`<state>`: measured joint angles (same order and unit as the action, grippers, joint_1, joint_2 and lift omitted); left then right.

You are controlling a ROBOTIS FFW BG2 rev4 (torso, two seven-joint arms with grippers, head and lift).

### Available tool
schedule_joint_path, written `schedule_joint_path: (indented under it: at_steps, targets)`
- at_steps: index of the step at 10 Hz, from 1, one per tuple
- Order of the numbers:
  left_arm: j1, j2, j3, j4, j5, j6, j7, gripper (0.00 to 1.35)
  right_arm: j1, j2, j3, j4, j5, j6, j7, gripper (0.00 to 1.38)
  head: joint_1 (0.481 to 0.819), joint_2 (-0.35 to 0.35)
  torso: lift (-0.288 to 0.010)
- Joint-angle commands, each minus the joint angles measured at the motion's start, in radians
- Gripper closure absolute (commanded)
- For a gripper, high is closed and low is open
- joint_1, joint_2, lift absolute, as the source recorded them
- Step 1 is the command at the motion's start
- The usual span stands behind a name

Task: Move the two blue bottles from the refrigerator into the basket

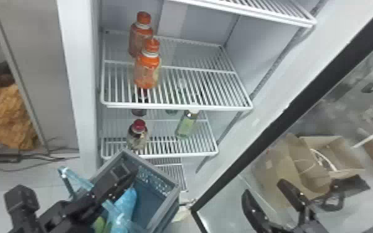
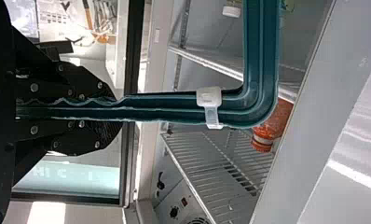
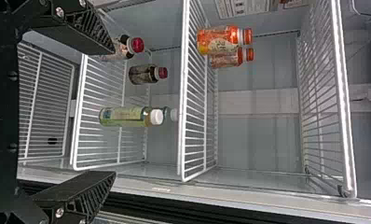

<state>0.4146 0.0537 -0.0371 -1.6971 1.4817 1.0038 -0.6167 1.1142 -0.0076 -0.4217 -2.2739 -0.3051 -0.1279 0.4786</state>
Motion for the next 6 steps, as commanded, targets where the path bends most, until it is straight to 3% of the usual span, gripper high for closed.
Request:
schedule_joint_path:
  at_steps: [1,6]
  targets:
    - [0.0,0.0,0.001,0.0,0.0,0.0,-0.001,1.2,0.0,0.0,0.001,0.0,0.0,0.005,0.0,0.13,0.695,-0.35,0.0]
    - [0.008,0.0,0.001,0.0,0.002,-0.002,0.0,1.2,-0.005,0.0,-0.001,0.01,-0.002,0.015,0.0,0.13,0.695,-0.35,0.0]
